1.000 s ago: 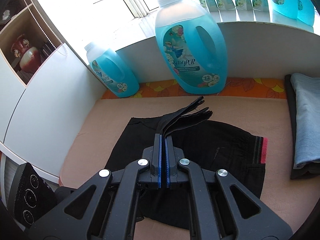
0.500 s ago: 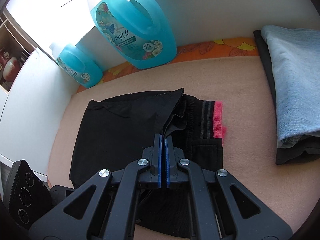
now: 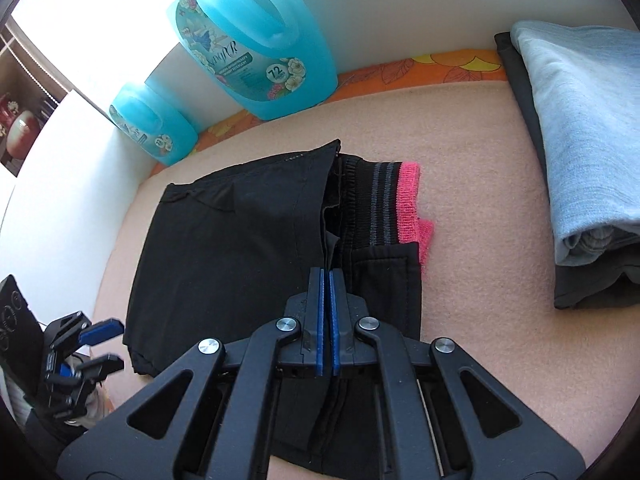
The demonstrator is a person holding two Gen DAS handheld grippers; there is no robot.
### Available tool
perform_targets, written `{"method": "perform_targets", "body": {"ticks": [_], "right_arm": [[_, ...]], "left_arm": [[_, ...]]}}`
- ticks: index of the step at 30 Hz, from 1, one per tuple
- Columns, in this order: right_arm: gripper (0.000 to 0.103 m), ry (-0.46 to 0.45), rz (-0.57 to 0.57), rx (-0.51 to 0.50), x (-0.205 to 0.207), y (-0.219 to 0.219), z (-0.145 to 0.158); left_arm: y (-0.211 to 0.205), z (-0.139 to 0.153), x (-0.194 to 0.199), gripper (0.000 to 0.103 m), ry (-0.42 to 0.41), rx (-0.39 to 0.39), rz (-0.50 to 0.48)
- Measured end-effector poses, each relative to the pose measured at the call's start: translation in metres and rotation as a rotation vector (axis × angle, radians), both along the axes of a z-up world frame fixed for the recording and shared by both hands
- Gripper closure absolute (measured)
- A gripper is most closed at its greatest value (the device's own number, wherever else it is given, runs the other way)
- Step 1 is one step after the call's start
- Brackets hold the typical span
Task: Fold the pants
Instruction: 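Lay the lifted end over the waistband with both tools, then open, then move both open tools to the folded edge of the trousers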
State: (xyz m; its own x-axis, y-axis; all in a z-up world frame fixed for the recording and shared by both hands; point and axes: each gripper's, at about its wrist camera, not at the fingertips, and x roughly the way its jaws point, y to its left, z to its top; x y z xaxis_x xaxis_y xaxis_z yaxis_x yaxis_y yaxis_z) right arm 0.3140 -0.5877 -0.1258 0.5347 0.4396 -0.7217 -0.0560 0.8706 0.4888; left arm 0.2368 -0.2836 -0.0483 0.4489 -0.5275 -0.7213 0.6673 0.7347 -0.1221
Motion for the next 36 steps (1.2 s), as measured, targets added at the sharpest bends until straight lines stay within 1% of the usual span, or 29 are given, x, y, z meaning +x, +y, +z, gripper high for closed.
{"method": "perform_targets", "body": {"ticks": [2,5,7,8,10,11,12,15,19,20,21,22,23,24,27,29,30,31,32,33,35,36], "right_arm": [[0.100,0.019,0.011,-0.040,-0.003,0.001,-0.005],[0.100,0.031,0.011,0.030,0.001,-0.008,-0.007],[0.098,0.031,0.000,0.073,0.004,-0.012,-0.004],[0.096,0.030,-0.004,0.088,0.006,-0.012,-0.003],[0.083,0.044,-0.007,0.116,0.010,-0.011,-0.002],[0.069,0.049,-0.003,0.138,0.013,-0.011,-0.003],[0.061,0.055,-0.001,0.151,0.016,-0.010,-0.003],[0.060,0.063,-0.011,0.177,0.029,-0.009,-0.006],[0.060,0.083,-0.034,0.312,0.051,-0.012,-0.014],[0.064,0.083,-0.045,0.336,0.055,-0.013,-0.016],[0.076,0.079,-0.054,0.344,0.058,-0.013,-0.017],[0.081,0.063,-0.055,0.339,0.059,-0.011,-0.016],[0.088,0.031,-0.055,0.320,0.057,-0.007,-0.011],[0.092,-0.009,-0.045,0.285,0.053,-0.002,-0.004],[0.096,-0.166,-0.003,0.097,0.036,0.018,0.023],[0.098,-0.254,0.022,-0.011,0.024,0.027,0.035],[0.098,-0.276,0.027,-0.081,0.021,0.032,0.039],[0.099,-0.275,0.022,-0.147,0.021,0.035,0.039],[0.099,-0.265,0.028,-0.182,0.022,0.035,0.037],[0.099,-0.243,0.023,-0.202,0.025,0.033,0.034],[0.099,-0.192,-0.037,-0.261,0.031,0.023,0.028],[0.099,-0.163,-0.070,-0.261,0.033,0.015,0.026]], "left_arm": [[0.025,-0.006,0.012,0.072,0.018,0.028,0.067],[0.051,-0.022,0.028,0.072,0.054,0.072,0.134],[0.062,-0.033,0.032,0.072,0.070,0.088,0.146],[0.064,-0.037,0.033,0.072,0.079,0.092,0.149],[0.065,-0.043,0.035,0.072,0.085,0.092,0.148],[0.065,-0.045,0.035,0.072,0.084,0.090,0.148],[0.066,-0.046,0.036,0.072,0.087,0.085,0.146],[0.064,-0.047,0.036,0.072,0.089,0.088,0.138],[0.062,-0.051,0.038,0.072,0.095,0.105,0.126],[0.061,-0.052,0.038,0.072,0.098,0.108,0.125],[0.062,-0.053,0.038,0.072,0.099,0.110,0.124],[0.062,-0.054,0.039,0.072,0.100,0.110,0.125],[0.062,-0.055,0.039,0.072,0.101,0.108,0.125],[0.062,-0.055,0.039,0.072,0.102,0.107,0.124],[0.062,-0.056,0.039,0.072,0.097,0.106,0.117],[0.062,-0.056,0.039,0.072,0.095,0.108,0.115],[0.062,-0.056,0.039,0.072,0.093,0.109,0.114],[0.062,-0.056,0.039,0.072,0.093,0.108,0.114],[0.062,-0.056,0.039,0.072,0.093,0.108,0.114],[0.062,-0.056,0.039,0.072,0.093,0.107,0.114],[0.063,-0.056,0.038,0.072,0.093,0.107,0.116],[0.065,-0.055,0.038,0.072,0.096,0.105,0.121]]}}
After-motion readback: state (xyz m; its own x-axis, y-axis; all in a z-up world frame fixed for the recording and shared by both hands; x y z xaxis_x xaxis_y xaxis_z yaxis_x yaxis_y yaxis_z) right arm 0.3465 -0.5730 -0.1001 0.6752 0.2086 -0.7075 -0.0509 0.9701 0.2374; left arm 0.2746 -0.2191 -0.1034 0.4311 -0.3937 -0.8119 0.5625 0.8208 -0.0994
